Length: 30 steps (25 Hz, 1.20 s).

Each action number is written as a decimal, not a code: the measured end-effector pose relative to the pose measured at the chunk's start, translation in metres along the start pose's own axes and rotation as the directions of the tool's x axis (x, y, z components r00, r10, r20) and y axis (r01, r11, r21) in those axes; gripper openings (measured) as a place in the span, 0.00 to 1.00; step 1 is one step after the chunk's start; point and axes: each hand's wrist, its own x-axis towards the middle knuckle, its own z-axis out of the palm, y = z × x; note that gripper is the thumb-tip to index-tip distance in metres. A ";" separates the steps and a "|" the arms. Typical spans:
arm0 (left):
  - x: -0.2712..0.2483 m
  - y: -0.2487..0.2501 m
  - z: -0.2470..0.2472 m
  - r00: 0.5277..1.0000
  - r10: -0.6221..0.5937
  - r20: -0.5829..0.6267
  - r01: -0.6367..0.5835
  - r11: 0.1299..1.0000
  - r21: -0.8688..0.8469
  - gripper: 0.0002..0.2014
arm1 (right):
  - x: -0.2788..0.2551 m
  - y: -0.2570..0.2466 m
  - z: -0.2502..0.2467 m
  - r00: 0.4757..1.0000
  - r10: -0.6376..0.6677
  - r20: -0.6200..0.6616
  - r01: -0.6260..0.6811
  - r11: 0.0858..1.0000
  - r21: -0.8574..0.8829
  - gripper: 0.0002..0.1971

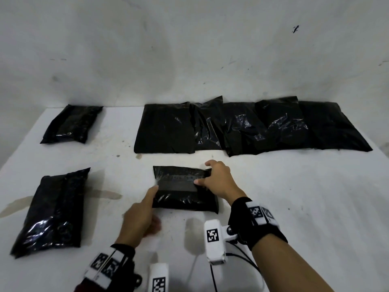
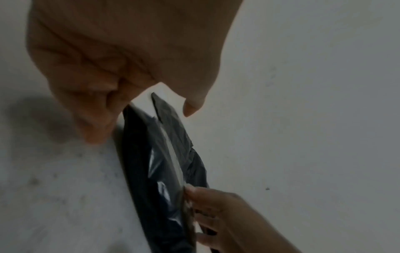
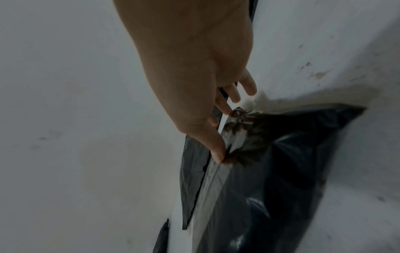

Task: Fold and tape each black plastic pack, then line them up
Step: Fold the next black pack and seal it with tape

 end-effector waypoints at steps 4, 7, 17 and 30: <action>0.028 0.003 -0.004 0.728 0.674 -0.121 -0.594 0.710 0.380 0.16 | -0.022 -0.022 0.019 0.947 -0.193 -0.256 0.192 0.981 -0.030 0.25; 0.059 0.001 0.029 0.490 0.843 0.222 -0.783 0.315 0.536 0.23 | -0.030 -0.026 0.052 0.949 -0.314 -0.031 0.296 0.920 -0.258 0.30; 0.084 -0.014 0.040 0.581 0.726 0.369 -0.766 0.333 0.551 0.32 | -0.019 -0.011 0.067 0.944 -0.330 0.012 0.301 0.845 -0.442 0.39; 0.081 0.004 0.039 0.716 0.645 0.266 -0.655 0.489 0.576 0.36 | -0.011 -0.004 0.038 0.986 -0.094 -0.136 0.084 0.994 -0.075 0.35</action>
